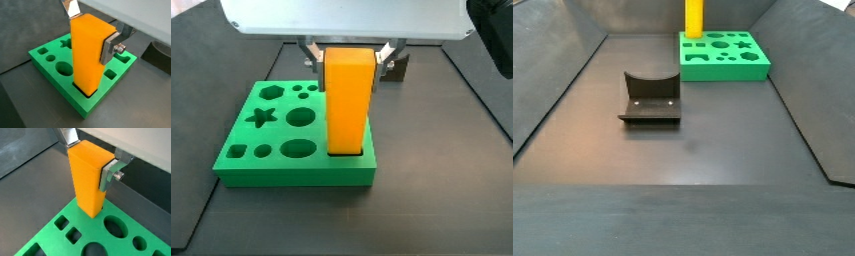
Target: Insert the rectangle object.
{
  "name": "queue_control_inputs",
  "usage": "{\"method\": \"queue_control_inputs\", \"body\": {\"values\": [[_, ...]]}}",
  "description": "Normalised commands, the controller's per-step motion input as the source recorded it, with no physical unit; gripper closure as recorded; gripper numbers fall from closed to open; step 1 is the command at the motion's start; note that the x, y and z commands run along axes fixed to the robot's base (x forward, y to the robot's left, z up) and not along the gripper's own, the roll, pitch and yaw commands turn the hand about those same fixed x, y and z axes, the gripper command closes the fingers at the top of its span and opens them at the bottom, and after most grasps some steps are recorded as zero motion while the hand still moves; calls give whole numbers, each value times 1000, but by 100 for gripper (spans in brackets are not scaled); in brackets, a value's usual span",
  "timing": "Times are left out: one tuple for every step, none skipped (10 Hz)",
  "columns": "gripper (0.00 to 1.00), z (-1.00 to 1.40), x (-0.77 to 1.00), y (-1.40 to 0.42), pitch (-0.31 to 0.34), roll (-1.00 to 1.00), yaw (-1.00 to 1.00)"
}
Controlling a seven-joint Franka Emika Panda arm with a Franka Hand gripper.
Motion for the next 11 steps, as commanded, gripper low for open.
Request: {"method": "queue_control_inputs", "body": {"values": [[100,-120,-49,-94,-60,-97,380],[100,-80,0,-140,-44,-66,331],[100,-29,11,-80,0,-73,243],[100,-120,86,-9,0,-59,111],[100,-449,306,0,90,-14,0],[100,-631,391,0,154,-9,-83],[100,-589,323,0,131,-57,-183],[100,-477,291,0,86,-130,-131],[100,-331,109,0,26,-126,-91],[100,-254,0,66,-56,-176,0],[100,-100,23,43,0,-101,0]]}}
